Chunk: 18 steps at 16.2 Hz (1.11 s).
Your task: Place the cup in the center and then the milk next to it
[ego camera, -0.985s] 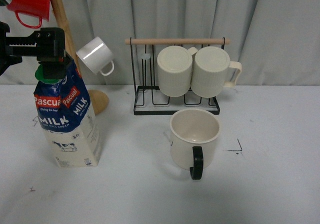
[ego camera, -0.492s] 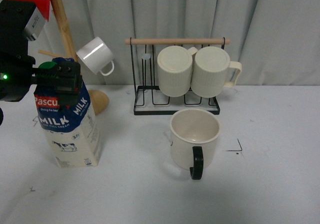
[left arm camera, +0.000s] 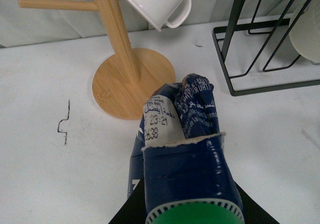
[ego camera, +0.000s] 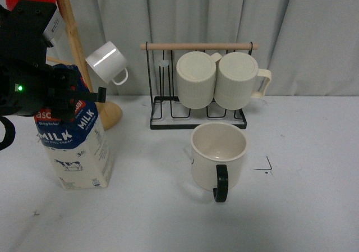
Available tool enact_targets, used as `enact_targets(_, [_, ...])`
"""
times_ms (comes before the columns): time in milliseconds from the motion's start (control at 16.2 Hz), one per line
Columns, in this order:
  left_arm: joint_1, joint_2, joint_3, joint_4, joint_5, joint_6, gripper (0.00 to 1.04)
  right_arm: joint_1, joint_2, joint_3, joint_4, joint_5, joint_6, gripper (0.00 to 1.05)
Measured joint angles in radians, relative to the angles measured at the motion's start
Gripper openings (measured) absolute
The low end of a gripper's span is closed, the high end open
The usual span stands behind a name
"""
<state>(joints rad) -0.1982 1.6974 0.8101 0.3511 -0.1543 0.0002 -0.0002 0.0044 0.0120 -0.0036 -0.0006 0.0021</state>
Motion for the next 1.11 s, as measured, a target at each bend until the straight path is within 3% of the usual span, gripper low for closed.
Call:
enact_targets(431, [-0.162,0.022,0.122,-0.018,-0.042,0.007,0.19,0.000,0.000,0.000,0.000,0.000,0.000,0.98])
enact_targets(1108, [-0.269,0.114,0.155,-0.006,-0.086,-0.009,0.19,0.000,0.000,0.000,0.000,0.000,0.000,0.98])
